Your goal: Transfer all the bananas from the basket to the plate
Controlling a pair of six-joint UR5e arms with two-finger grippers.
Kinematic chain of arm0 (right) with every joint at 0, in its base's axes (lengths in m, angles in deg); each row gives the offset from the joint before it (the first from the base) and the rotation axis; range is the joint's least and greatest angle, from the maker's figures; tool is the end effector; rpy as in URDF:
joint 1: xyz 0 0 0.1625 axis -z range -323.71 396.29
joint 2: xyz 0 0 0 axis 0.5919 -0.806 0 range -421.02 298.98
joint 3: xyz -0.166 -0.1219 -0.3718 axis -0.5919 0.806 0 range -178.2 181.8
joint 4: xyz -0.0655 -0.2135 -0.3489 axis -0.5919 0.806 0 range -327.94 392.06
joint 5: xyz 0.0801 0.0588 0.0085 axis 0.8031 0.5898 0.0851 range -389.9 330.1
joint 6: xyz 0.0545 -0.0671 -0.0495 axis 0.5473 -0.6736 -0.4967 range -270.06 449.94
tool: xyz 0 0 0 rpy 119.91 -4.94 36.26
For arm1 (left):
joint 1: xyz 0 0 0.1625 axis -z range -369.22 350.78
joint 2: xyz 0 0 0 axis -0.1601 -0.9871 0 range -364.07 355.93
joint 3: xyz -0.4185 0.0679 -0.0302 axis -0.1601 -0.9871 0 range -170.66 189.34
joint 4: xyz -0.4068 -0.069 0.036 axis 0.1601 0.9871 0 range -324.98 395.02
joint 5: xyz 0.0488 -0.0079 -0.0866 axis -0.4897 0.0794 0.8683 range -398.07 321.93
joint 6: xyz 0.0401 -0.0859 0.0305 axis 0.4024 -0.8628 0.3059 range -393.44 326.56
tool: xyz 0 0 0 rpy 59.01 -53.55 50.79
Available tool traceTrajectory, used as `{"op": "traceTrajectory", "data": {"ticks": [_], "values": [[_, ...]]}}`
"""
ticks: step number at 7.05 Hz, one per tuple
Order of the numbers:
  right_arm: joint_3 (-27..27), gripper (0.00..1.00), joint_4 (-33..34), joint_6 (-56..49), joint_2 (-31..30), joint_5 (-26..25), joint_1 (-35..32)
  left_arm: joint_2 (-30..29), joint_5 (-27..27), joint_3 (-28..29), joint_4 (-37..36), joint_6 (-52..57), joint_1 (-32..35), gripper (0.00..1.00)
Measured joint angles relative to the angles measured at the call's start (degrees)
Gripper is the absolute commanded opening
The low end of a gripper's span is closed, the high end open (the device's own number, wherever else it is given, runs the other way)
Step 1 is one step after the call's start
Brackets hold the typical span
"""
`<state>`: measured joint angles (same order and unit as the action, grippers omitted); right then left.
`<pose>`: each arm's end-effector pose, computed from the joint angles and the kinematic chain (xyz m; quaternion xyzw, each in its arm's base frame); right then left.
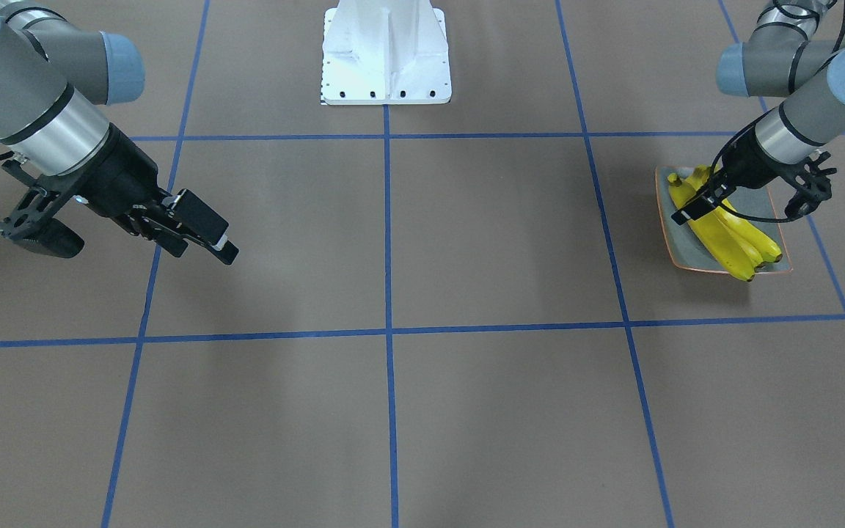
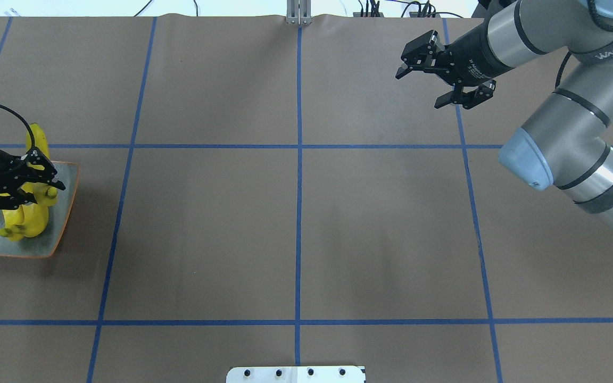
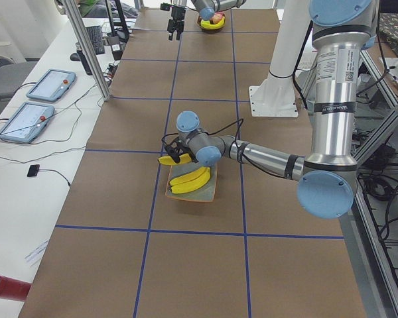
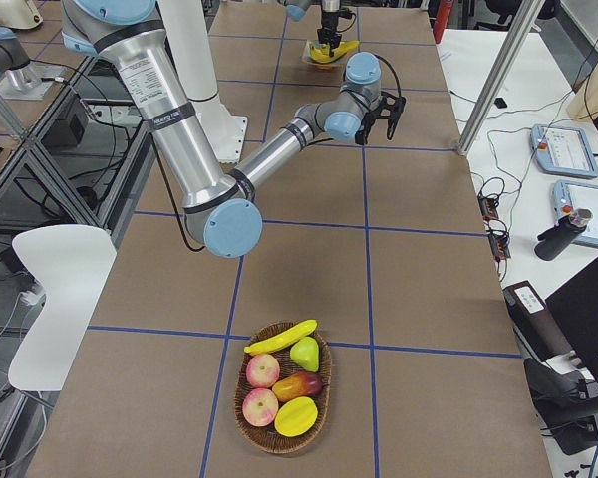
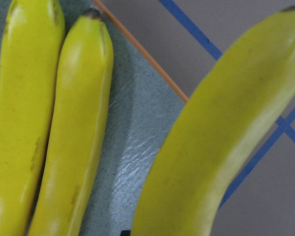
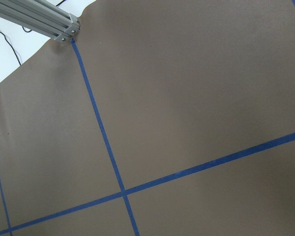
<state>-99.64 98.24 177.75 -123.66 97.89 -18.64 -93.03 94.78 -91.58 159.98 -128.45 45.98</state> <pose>-0.2952 -0.5463 0.2419 -0.0079 -0.5641 0.2083 0.7990 0.2321 -0.4485 0.5016 -0.1552 0.4647 -0.3110 0.8144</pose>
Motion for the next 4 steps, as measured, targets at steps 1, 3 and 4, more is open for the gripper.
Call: {"op": "traceTrajectory", "data": {"ticks": [1, 3, 4], "values": [[0.0, 1.00, 0.0, 0.0, -0.1, 0.0, 0.0, 0.5, -0.2, 0.0, 0.1, 0.0, 0.0, 1.00], [0.0, 1.00, 0.0, 0.0, -0.2, 0.0, 0.0, 1.4, -0.5, -0.1, 0.3, 0.2, -0.1, 1.00], [0.0, 1.00, 0.0, -0.1, -0.3, 0.0, -0.1, 1.5, -0.6, -0.1, 0.3, 0.5, -0.1, 1.00]]}}
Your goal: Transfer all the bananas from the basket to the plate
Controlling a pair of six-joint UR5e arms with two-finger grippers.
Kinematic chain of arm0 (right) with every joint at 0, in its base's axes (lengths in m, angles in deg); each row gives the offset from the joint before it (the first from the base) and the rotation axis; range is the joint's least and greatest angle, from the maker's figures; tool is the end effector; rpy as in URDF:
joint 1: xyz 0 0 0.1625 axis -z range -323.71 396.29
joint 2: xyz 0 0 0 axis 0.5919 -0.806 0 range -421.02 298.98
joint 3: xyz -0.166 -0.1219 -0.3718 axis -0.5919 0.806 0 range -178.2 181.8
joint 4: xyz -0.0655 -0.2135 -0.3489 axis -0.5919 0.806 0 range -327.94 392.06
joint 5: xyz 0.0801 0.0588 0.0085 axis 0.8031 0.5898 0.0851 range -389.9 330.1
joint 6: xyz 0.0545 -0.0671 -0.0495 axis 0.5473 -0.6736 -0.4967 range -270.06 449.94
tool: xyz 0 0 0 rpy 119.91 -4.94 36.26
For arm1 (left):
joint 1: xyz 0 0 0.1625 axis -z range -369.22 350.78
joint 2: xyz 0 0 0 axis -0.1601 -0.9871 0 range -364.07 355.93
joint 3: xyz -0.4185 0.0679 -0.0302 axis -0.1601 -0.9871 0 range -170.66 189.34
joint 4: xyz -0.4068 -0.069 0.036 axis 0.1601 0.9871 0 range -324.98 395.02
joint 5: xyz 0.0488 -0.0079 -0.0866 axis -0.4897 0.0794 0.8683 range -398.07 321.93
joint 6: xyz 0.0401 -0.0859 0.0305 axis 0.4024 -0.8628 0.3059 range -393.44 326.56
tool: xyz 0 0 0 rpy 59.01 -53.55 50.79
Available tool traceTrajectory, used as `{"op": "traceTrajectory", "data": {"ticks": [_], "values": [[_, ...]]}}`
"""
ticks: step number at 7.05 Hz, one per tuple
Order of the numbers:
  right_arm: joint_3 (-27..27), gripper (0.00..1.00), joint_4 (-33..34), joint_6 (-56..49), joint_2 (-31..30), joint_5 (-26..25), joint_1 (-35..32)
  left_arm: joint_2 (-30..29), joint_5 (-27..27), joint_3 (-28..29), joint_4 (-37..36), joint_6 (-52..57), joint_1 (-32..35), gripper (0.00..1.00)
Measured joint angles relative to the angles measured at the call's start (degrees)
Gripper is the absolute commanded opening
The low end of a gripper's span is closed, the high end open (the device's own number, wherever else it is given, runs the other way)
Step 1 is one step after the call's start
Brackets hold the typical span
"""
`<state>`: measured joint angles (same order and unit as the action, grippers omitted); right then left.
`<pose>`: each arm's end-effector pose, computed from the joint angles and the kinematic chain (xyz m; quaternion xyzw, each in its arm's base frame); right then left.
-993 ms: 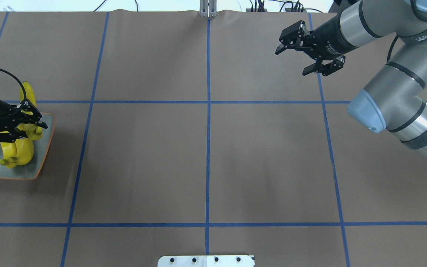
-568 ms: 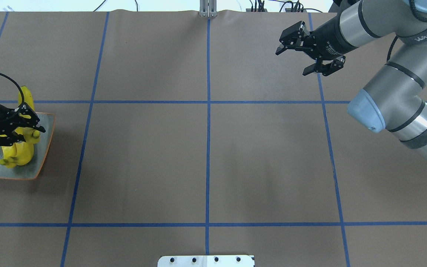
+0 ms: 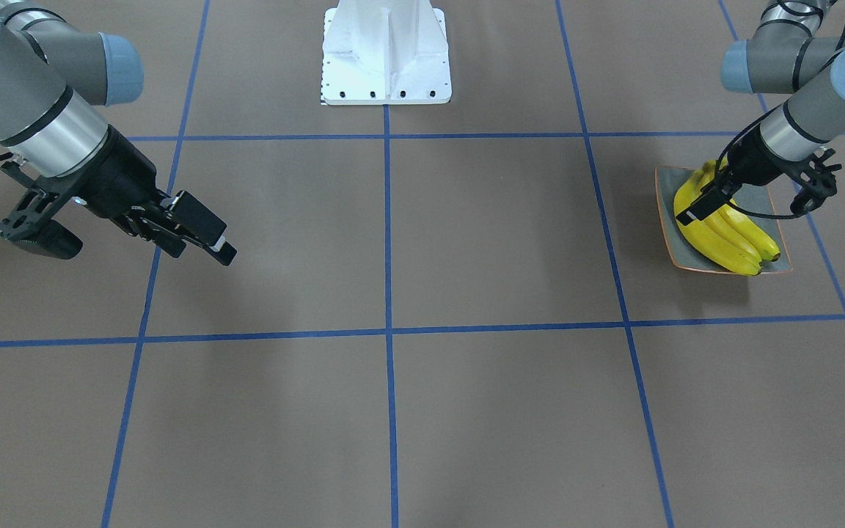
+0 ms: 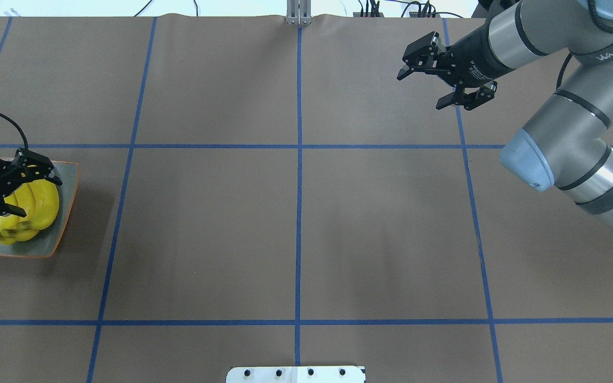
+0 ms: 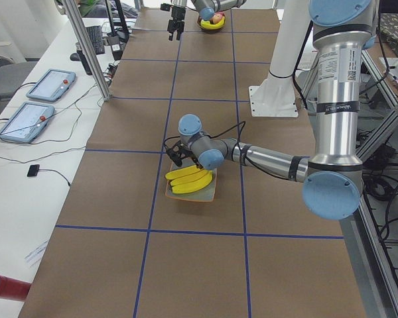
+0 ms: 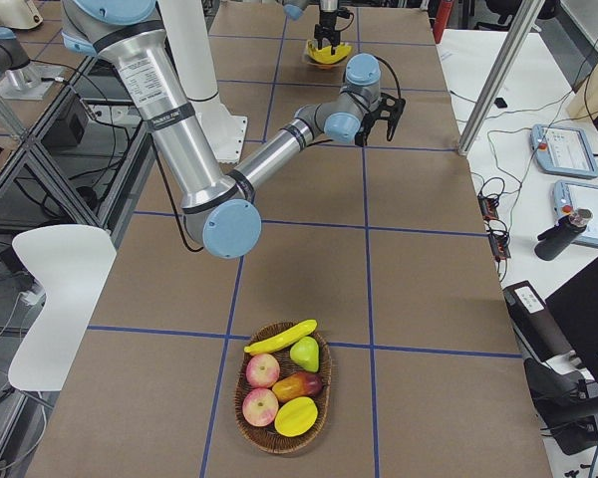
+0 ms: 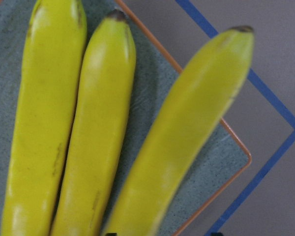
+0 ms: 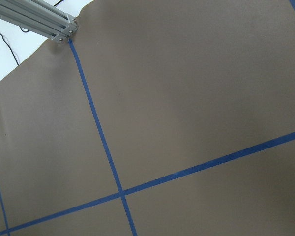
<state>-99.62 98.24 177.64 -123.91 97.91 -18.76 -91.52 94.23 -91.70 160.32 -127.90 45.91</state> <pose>-0.2939 -0.5467 0.2447 -0.0082 -0.5627 0.2094 0.7997 0.2270 -0.4413 0.5134 -0.1538 0.4576 -0.3131 0.8179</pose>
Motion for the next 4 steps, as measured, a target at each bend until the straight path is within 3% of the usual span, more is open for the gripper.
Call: {"op": "traceTrajectory", "data": {"ticks": [2, 4], "values": [[0.0, 1.00, 0.4, -2.2, -0.5, 0.5, -1.6, -0.2, 0.0, -0.2, -0.2, 0.8, 0.9, 1.00], [0.5, 1.00, 2.0, -11.8, -4.0, 1.9, -5.6, -0.9, 0.3, -0.3, -1.8, 6.3, 3.8, 1.00]]}}
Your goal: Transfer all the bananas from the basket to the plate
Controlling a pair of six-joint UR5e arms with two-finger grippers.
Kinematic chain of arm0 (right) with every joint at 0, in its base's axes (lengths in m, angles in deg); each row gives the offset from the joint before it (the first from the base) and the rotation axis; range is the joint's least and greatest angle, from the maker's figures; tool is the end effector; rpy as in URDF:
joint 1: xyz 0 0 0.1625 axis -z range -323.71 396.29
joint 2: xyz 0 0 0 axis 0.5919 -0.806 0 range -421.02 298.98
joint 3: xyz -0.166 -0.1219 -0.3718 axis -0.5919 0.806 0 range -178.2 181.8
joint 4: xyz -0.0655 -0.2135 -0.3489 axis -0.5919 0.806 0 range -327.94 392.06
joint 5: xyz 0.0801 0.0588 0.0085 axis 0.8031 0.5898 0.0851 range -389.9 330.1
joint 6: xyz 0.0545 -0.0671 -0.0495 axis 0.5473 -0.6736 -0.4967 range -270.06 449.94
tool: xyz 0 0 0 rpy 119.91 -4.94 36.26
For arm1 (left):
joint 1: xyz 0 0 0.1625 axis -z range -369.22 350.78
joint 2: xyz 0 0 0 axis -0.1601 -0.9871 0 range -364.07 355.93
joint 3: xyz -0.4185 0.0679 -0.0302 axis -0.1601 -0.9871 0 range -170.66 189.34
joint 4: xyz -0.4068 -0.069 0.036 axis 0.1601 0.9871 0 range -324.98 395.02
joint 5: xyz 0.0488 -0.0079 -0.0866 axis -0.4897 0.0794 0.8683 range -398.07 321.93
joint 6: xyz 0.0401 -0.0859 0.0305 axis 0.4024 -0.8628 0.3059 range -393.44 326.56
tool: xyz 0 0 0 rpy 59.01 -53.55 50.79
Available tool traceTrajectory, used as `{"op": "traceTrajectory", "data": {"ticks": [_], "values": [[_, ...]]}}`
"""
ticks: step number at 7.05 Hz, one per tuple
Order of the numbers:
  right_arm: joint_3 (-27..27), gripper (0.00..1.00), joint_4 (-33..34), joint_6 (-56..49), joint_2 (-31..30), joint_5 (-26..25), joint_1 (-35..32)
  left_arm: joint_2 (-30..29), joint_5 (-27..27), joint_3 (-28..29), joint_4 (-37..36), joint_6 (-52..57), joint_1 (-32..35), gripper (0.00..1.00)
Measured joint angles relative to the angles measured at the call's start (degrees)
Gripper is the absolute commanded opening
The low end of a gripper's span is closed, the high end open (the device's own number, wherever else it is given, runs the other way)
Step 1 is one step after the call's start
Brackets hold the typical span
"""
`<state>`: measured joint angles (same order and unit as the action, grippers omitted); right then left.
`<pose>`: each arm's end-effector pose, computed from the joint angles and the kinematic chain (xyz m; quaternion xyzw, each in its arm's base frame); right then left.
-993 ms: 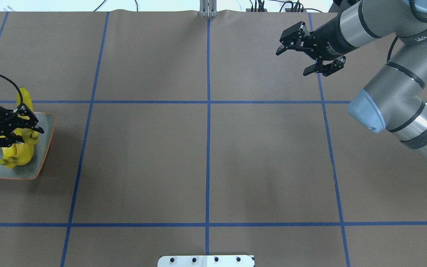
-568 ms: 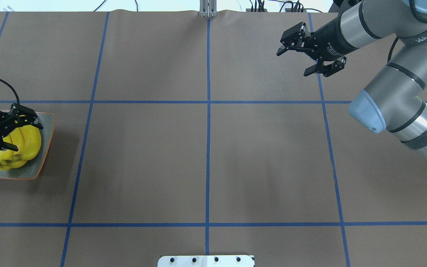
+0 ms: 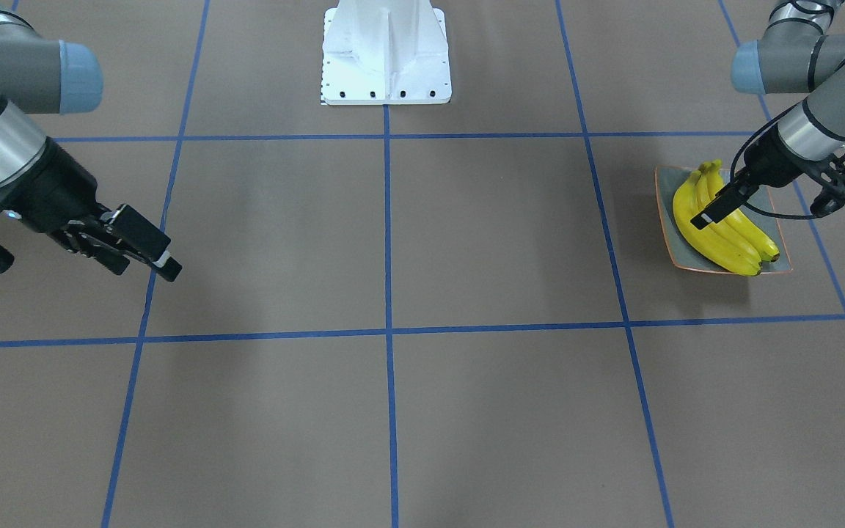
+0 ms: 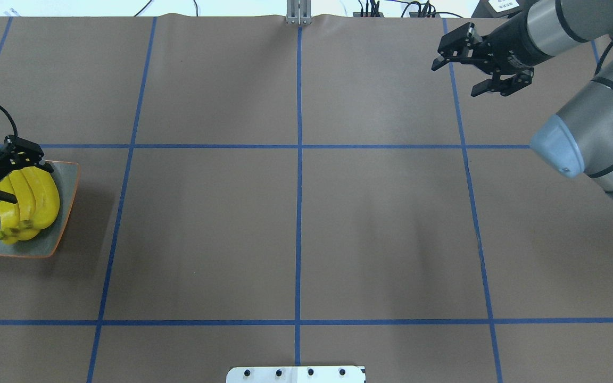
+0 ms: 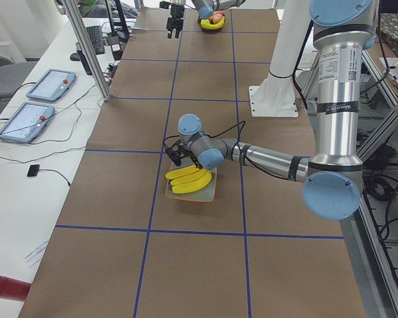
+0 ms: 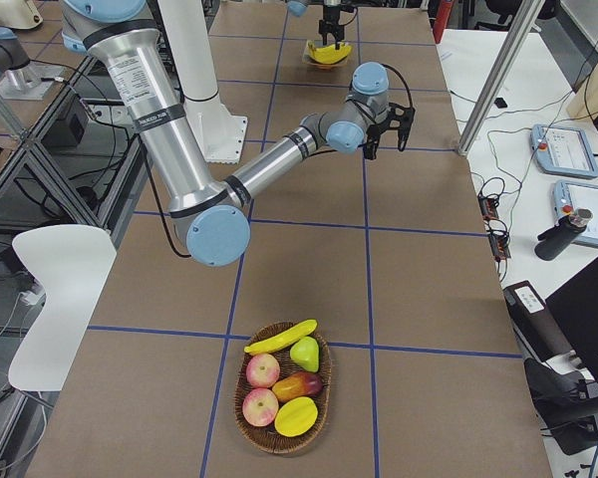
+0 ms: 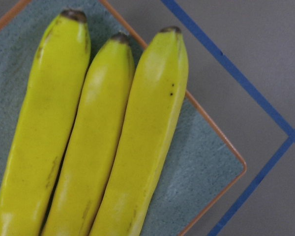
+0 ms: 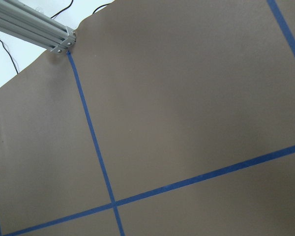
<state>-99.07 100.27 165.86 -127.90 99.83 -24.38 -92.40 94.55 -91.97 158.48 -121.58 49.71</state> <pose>-0.2388 -0.5672 0.2948 0.0284 -0.5319 0.1828 0.8263 0.2003 -0.4596 0.5070 -0.1184 0.4662 -0.2966 0.8250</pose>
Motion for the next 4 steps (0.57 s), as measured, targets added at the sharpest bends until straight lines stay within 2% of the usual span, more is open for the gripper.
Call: {"op": "traceTrajectory", "data": {"ticks": [2, 4], "values": [[0.1, 1.00, 7.2, -14.9, -3.8, 1.5, -4.6, -2.3, -0.5, -0.6, -9.6, 15.3, 5.1, 1.00], [0.3, 1.00, 12.3, -32.6, -10.6, 1.6, -9.5, -5.5, -3.2, -0.7, -19.3, 30.9, 9.2, 1.00]]}}
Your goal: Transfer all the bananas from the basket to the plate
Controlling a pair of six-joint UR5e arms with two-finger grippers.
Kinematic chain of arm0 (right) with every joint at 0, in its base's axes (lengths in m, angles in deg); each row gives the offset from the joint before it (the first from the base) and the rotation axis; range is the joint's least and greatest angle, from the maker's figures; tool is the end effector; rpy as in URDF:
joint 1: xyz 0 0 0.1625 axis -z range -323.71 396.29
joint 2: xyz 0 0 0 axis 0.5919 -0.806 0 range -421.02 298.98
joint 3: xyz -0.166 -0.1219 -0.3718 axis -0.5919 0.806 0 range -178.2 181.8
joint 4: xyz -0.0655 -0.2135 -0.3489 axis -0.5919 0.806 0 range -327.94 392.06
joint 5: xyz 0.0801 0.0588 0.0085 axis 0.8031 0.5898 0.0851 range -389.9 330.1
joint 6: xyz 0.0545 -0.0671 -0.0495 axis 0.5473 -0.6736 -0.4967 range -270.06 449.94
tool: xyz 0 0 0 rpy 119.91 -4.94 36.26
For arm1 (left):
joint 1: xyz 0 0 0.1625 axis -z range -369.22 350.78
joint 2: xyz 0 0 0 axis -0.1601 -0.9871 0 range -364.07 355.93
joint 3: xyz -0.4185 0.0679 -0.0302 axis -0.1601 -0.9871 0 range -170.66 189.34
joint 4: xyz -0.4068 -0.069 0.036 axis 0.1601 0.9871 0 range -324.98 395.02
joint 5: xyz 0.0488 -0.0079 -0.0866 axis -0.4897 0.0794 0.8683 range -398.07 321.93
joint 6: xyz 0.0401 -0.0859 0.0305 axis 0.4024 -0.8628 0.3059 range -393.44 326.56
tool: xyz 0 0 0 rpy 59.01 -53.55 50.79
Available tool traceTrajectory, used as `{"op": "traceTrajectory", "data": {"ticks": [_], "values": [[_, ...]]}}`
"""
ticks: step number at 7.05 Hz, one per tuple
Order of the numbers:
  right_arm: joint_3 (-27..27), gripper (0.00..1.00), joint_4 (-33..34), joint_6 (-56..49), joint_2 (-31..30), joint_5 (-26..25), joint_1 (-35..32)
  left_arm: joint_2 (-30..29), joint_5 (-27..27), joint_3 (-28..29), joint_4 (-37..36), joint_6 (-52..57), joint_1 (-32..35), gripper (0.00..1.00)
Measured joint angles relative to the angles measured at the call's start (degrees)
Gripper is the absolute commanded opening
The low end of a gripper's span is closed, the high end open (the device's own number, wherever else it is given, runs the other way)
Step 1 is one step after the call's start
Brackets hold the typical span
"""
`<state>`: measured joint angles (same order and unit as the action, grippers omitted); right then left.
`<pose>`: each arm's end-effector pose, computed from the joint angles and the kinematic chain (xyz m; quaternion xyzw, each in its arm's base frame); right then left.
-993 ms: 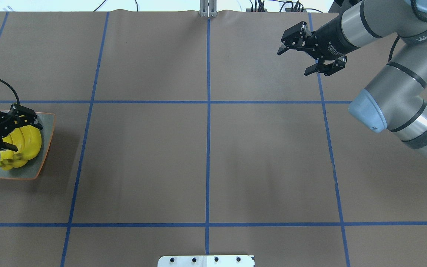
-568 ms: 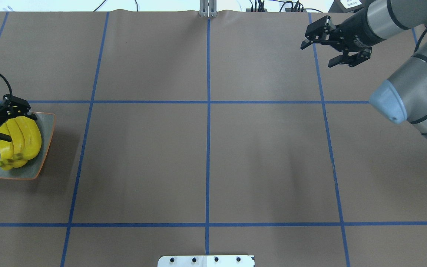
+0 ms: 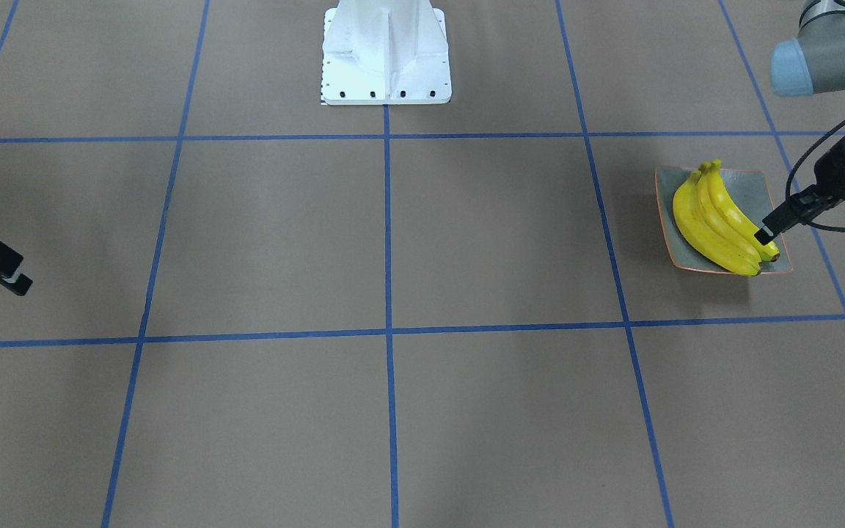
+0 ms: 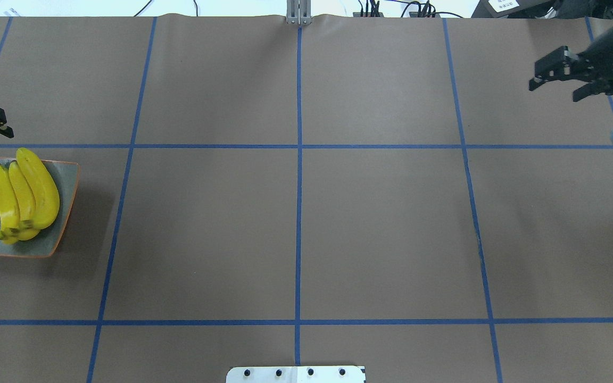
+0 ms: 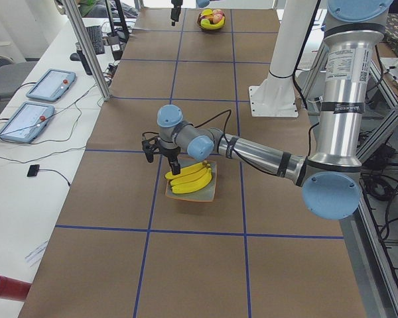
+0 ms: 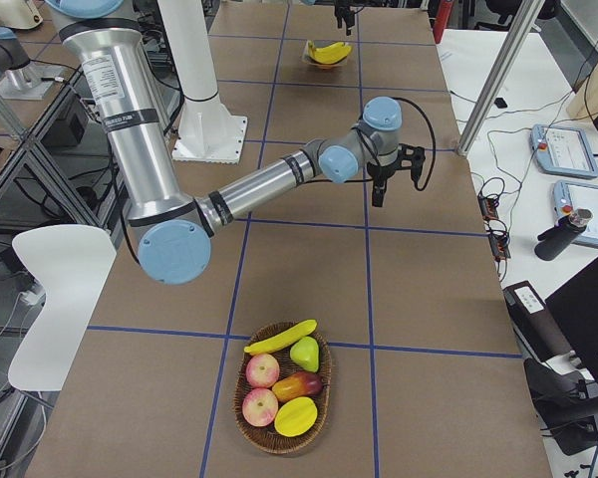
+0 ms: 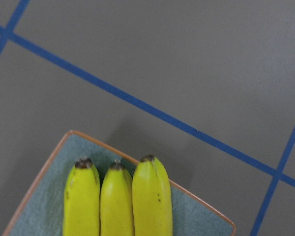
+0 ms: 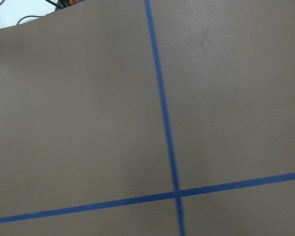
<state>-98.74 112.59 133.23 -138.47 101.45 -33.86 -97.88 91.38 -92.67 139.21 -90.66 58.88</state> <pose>-0.1325 -0.5660 0.4329 0.0460 -0.4261 0.0856 0.8995 0.1330 -0.5181 0.4964 -0.0197 0.4066 -0.1925 0.8929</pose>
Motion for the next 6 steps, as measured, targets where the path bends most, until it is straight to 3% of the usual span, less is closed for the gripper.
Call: {"op": "traceTrajectory", "data": {"ticks": [3, 6], "values": [[0.1, 1.00, 11.7, -28.2, -8.8, -0.7, -6.9, -3.3, -2.2, 0.3, -4.4, 4.5, 1.0, 1.00], [2.1, 0.99, 12.5, -43.4, -17.7, -0.3, -8.4, -4.6, -2.3, 0.3, -4.6, 4.3, 1.0, 1.00]]}}
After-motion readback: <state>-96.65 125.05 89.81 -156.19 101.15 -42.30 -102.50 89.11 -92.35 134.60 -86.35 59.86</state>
